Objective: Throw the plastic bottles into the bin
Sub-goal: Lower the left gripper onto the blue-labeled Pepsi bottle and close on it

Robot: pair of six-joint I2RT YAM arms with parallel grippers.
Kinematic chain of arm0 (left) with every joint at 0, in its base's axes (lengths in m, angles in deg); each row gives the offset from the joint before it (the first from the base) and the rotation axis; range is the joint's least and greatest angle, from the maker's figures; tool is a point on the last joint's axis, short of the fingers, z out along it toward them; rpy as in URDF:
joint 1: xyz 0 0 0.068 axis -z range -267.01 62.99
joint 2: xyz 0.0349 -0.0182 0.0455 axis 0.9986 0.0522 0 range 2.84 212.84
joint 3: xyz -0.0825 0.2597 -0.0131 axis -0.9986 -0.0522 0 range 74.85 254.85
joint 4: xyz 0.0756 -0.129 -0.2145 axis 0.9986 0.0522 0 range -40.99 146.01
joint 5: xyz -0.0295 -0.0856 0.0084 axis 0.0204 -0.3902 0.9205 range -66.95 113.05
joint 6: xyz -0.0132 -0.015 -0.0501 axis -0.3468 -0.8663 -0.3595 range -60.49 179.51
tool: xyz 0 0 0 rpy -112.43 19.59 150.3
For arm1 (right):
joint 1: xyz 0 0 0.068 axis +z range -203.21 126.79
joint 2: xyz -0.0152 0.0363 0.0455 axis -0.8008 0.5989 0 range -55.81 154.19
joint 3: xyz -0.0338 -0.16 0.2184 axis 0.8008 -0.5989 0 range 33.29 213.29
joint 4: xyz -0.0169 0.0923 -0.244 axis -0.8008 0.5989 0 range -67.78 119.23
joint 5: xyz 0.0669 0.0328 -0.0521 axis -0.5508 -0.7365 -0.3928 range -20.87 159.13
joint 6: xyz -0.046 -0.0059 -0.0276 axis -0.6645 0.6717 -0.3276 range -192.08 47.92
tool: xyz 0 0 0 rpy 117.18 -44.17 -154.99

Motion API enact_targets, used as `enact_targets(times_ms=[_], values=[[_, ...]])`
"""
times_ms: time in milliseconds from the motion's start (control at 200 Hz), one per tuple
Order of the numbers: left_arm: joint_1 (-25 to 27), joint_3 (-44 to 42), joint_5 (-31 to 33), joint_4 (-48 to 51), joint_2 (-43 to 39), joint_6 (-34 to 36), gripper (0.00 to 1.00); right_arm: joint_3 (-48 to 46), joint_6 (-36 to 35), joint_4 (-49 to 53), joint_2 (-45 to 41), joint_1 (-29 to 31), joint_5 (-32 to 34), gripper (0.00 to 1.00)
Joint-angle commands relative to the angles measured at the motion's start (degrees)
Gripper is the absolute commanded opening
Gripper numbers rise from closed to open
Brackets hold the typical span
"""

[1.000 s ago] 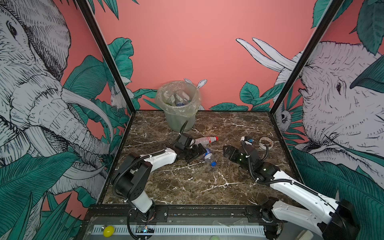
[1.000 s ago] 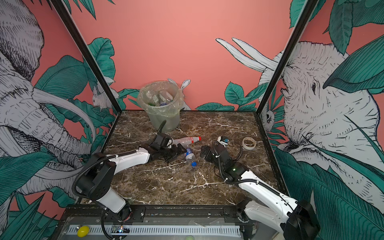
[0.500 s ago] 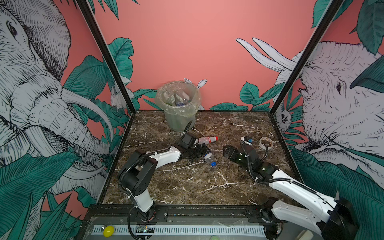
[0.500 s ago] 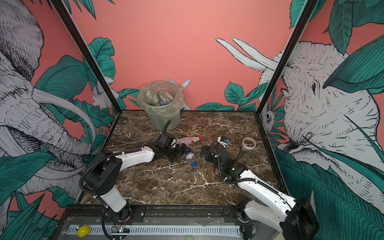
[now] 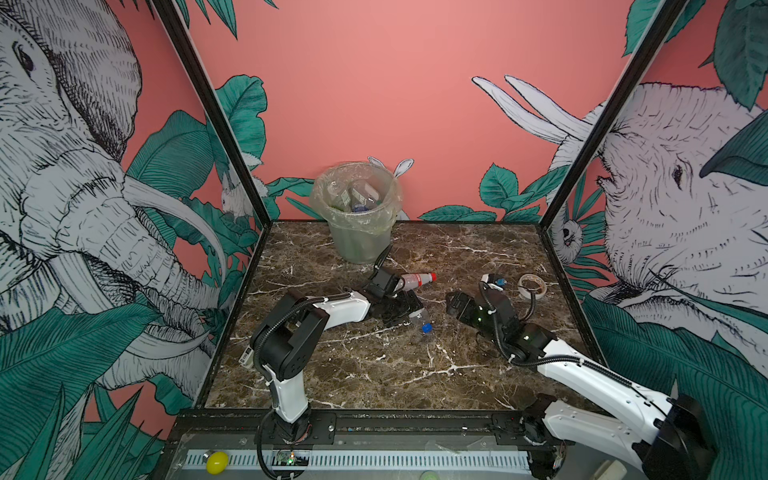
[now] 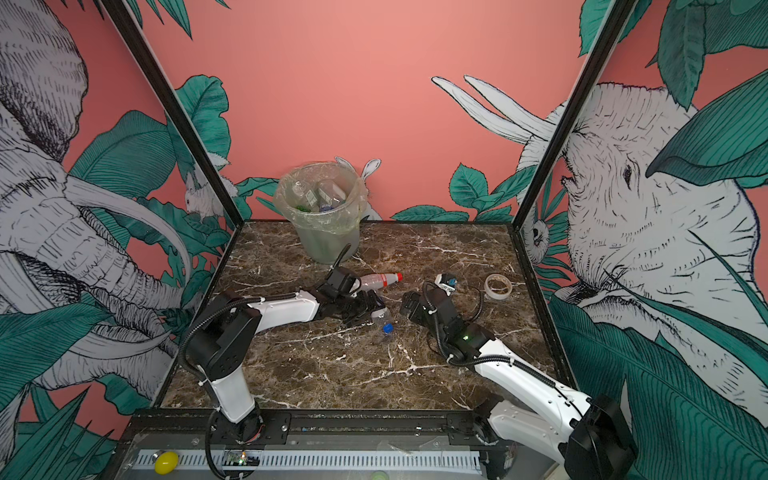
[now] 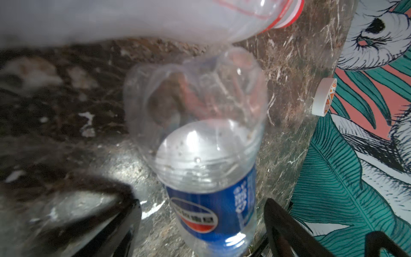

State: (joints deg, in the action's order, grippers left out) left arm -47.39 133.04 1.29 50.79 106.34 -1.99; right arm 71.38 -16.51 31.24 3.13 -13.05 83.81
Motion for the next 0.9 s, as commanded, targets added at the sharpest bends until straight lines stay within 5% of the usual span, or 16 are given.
enact_targets(times_ms=[0,480,895], values=[[0.19,1.75,1.06,0.95,0.71,-1.32,0.85,0.00,1.12,0.75,0.13,-0.17,1.96,0.99],[0.20,2.64,0.90,-0.37,3.11,-1.74,0.80,0.49,1.30,2.22,-0.40,-0.17,2.98,0.99],[0.20,0.06,2.79,0.97,-0.23,3.28,0.66,1.08,1.62,3.73,-1.45,-0.31,2.83,0.99]])
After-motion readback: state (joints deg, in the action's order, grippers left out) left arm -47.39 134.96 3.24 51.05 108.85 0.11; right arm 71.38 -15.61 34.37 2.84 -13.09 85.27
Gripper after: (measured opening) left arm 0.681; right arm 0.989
